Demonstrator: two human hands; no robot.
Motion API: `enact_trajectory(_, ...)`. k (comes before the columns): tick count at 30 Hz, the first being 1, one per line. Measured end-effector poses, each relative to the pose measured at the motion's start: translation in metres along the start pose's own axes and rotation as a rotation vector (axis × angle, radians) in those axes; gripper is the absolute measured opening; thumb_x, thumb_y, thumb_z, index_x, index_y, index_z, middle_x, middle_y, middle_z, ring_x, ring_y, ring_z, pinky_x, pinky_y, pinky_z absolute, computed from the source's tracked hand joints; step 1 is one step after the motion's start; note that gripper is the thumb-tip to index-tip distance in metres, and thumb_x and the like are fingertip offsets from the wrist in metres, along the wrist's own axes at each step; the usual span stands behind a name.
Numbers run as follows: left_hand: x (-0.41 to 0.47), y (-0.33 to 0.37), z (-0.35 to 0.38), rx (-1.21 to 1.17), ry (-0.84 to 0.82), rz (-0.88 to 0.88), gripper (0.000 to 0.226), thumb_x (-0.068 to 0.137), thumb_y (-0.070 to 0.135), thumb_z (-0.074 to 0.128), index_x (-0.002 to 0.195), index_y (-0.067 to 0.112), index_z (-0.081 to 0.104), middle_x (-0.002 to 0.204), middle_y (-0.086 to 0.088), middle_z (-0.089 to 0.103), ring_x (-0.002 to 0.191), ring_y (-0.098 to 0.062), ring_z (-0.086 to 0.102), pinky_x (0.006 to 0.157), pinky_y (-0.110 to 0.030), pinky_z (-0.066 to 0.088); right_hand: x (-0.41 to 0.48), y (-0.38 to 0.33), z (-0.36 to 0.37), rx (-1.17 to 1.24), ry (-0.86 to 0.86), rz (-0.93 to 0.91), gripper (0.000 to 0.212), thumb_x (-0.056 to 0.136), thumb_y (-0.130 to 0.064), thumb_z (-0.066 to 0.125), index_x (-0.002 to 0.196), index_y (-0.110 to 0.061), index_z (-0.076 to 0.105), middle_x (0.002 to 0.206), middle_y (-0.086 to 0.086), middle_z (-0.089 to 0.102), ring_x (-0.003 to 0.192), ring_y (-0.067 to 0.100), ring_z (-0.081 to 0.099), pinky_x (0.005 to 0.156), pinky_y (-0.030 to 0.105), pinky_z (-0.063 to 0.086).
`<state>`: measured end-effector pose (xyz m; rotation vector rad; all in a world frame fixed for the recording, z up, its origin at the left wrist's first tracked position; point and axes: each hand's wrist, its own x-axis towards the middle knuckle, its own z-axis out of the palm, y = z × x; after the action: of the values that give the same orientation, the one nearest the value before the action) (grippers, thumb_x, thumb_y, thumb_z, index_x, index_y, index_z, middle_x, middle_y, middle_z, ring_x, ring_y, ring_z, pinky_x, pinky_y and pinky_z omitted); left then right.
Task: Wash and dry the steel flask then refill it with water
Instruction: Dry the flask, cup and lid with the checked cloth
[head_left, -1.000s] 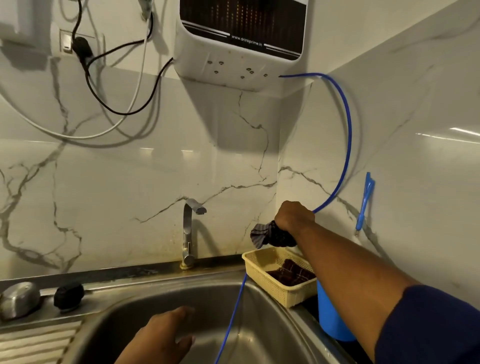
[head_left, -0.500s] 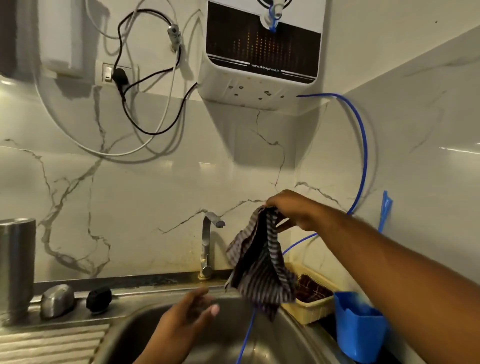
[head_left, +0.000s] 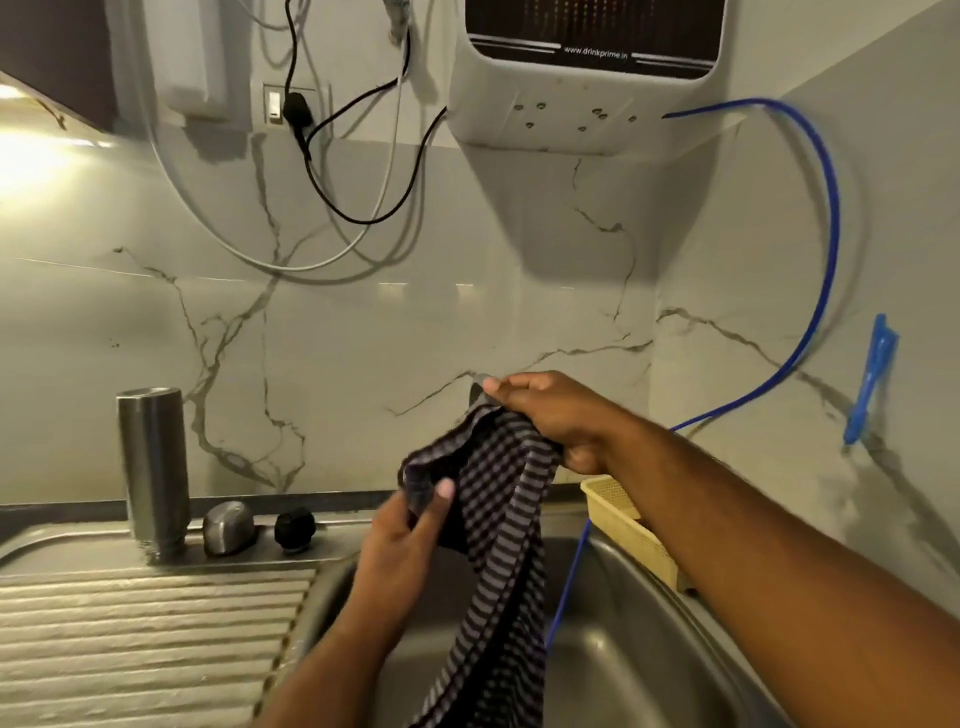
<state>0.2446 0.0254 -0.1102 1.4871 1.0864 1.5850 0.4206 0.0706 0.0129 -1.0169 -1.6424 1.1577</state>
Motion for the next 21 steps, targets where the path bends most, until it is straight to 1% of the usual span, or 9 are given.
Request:
enact_trajectory(3, 0.008, 0.014, -0.018, 0.113, 0.156, 0.119, 0.015, 0.1, 0.018, 0.057, 0.098, 0.021, 0.072, 0.09, 0.001, 0.076, 0.09, -0.023, 0.072, 0.081, -0.047, 0.06, -0.001, 0.001, -0.019, -0.084, -0.126, -0.066, 0.048, 0.078, -0.037, 0.082, 0.117, -0.014, 0.069, 0.106, 0.005, 0.077, 0.097, 0.02, 0.074, 0.084, 0.034, 0.059)
enact_trajectory(6, 0.013, 0.031, -0.029, 0.193, 0.158, 0.099, 0.021, 0.1, 0.019, 0.055, 0.094, 0.024, 0.075, 0.086, 0.002, 0.076, 0.085, -0.022, 0.072, 0.077, -0.044, 0.059, -0.006, -0.004, -0.036, -0.462, -0.35, 0.059, 0.073, 0.067, -0.019, 0.094, 0.132, -0.019, 0.061, 0.124, 0.003, 0.072, 0.113, 0.026, 0.069, 0.093, 0.04, 0.059)
enact_trajectory(9, 0.014, 0.057, -0.034, 0.245, 0.03, 0.023, 0.029, 0.098, 0.021, 0.06, 0.074, 0.012, 0.073, 0.068, -0.007, 0.07, 0.062, -0.024, 0.064, 0.058, -0.04, 0.049, -0.014, -0.02, -0.046, -0.76, -0.522, 0.208, 0.045, 0.079, -0.018, 0.087, 0.12, -0.01, 0.069, 0.111, 0.008, 0.076, 0.101, 0.026, 0.073, 0.075, 0.032, 0.061)
enact_trajectory(11, 0.022, 0.08, -0.035, 0.19, -0.003, -0.023, 0.028, 0.096, 0.017, 0.061, 0.081, -0.004, 0.069, 0.071, -0.019, 0.067, 0.066, -0.023, 0.058, 0.063, -0.036, 0.044, -0.011, -0.029, -0.053, -0.645, -0.537, 0.175, 0.033, 0.087, -0.018, 0.079, 0.116, -0.006, 0.07, 0.112, 0.013, 0.076, 0.096, 0.024, 0.073, 0.073, 0.033, 0.059)
enact_trajectory(14, 0.048, 0.106, -0.041, -0.299, -0.013, -0.24, 0.034, 0.098, 0.026, 0.06, 0.107, -0.005, 0.069, 0.102, -0.019, 0.075, 0.087, -0.03, 0.069, 0.079, -0.04, 0.053, 0.003, -0.019, -0.052, -0.014, -0.31, 0.036, 0.05, 0.09, -0.045, 0.071, 0.131, -0.017, 0.066, 0.136, 0.022, 0.063, 0.118, 0.032, 0.063, 0.097, 0.051, 0.053)
enact_trajectory(15, 0.051, 0.106, -0.045, -0.412, -0.045, -0.317, 0.039, 0.098, 0.035, 0.058, 0.113, 0.001, 0.07, 0.111, -0.018, 0.075, 0.094, -0.031, 0.07, 0.084, -0.042, 0.054, 0.01, -0.004, -0.05, 0.179, -0.257, 0.073, 0.059, 0.089, -0.06, 0.066, 0.136, -0.024, 0.062, 0.137, 0.021, 0.062, 0.122, 0.034, 0.061, 0.097, 0.055, 0.053)
enact_trajectory(17, 0.045, 0.087, -0.054, -0.442, -0.077, -0.48, 0.058, 0.095, 0.054, 0.055, 0.113, 0.002, 0.071, 0.117, -0.025, 0.071, 0.096, -0.036, 0.07, 0.084, -0.048, 0.057, 0.009, 0.039, -0.031, 0.346, -0.312, 0.227, 0.076, 0.085, -0.078, 0.057, 0.134, -0.02, 0.06, 0.12, 0.016, 0.067, 0.106, 0.031, 0.065, 0.085, 0.047, 0.057)
enact_trajectory(19, 0.02, 0.045, -0.064, -0.448, -0.179, -0.749, 0.082, 0.087, 0.071, 0.052, 0.118, -0.002, 0.07, 0.114, -0.032, 0.068, 0.089, -0.043, 0.072, 0.082, -0.061, 0.058, -0.004, 0.086, -0.004, 0.302, -0.303, 0.333, 0.062, 0.086, -0.062, 0.071, 0.123, -0.014, 0.062, 0.099, 0.009, 0.068, 0.087, 0.023, 0.063, 0.081, 0.042, 0.053)
enact_trajectory(21, -0.001, 0.006, -0.071, -0.441, -0.249, -0.971, 0.085, 0.085, 0.071, 0.051, 0.127, -0.001, 0.063, 0.106, -0.034, 0.069, 0.082, -0.046, 0.073, 0.085, -0.065, 0.053, -0.016, 0.114, 0.016, 0.28, -0.19, 0.376, 0.03, 0.092, -0.021, 0.075, 0.112, 0.0, 0.068, 0.096, 0.013, 0.075, 0.088, 0.025, 0.07, 0.087, 0.041, 0.055)
